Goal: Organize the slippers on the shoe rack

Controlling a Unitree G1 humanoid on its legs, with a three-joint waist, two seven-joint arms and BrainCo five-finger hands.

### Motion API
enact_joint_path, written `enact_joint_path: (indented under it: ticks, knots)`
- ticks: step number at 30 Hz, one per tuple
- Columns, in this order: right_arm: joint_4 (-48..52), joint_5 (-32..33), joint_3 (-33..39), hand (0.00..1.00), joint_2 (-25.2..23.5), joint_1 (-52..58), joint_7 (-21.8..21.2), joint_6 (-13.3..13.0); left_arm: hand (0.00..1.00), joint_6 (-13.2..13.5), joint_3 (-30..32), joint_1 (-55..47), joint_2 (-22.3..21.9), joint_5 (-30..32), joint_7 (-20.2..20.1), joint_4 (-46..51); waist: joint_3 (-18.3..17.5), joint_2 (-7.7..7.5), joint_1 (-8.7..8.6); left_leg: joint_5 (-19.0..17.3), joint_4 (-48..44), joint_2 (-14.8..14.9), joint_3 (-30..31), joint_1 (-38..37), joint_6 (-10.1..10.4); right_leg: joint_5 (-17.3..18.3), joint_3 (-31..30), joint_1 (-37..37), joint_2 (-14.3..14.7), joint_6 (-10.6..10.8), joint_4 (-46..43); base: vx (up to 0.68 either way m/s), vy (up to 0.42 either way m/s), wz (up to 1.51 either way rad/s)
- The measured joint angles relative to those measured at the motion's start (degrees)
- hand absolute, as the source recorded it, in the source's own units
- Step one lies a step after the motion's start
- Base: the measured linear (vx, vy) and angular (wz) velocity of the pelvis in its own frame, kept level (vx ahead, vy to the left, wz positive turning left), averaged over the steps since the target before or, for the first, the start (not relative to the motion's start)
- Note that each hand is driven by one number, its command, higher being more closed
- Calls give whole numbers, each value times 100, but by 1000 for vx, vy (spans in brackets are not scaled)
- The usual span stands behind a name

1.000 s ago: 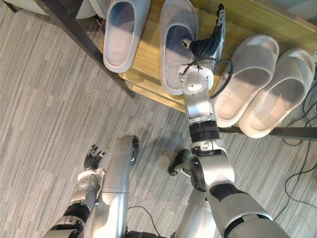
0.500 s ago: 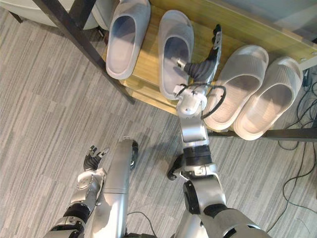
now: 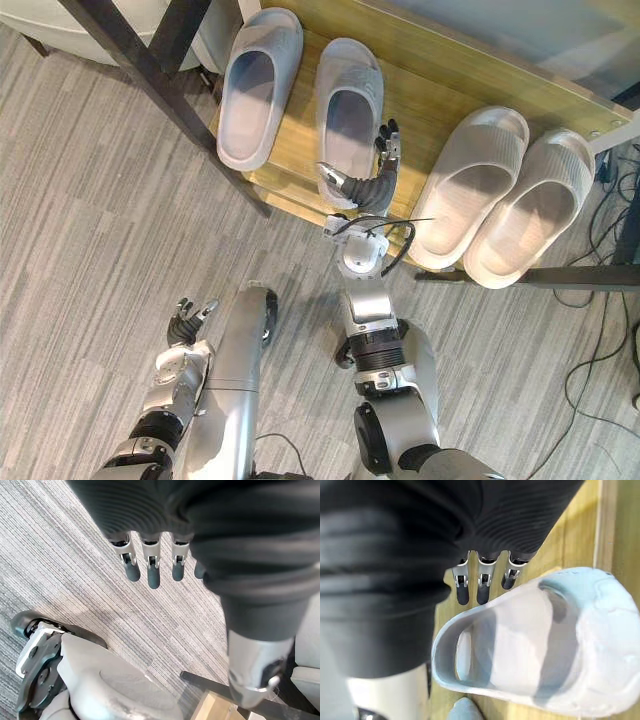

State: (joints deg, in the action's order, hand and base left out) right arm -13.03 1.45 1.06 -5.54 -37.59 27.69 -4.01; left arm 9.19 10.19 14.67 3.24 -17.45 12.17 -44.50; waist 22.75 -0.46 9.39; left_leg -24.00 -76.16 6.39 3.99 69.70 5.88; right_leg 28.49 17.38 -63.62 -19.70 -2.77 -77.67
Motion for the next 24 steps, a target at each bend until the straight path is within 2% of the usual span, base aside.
enact_joint_path:
  ticks: [6,13,14,18,24]
  knots:
    - [-428,711,-79,0,4,-135,-247,-228,0,-5,20,0,-12,-2,2,-4,0,-1,13,-8,4,-6,21,-81,1,36,24,112,-7,50,2,0,0,0]
    - [-677,1306,-361,0,-39,-444,-304,-302,0,-4,132,10,-83,-6,10,-3,0,-1,44,-8,9,-5,32,-41,7,37,46,88,-12,51,2,0,0,0]
    - [-696,1467,-356,0,-73,-450,-289,-375,0,-6,140,12,-83,-6,10,-3,0,-1,45,-7,9,-6,41,-24,9,38,59,81,-13,51,2,0,0,0]
    - [-816,1683,-350,0,-64,-511,-294,-485,0,-7,153,13,-85,-5,13,-5,-1,0,45,-6,13,-10,53,-19,19,41,71,80,-16,48,-1,0,0,0]
    - [-840,1720,-347,0,17,-586,-287,-444,0,-6,167,23,-119,-6,19,-4,-1,1,51,41,82,-47,96,-20,80,60,114,86,-41,20,-1,1,-1,4]
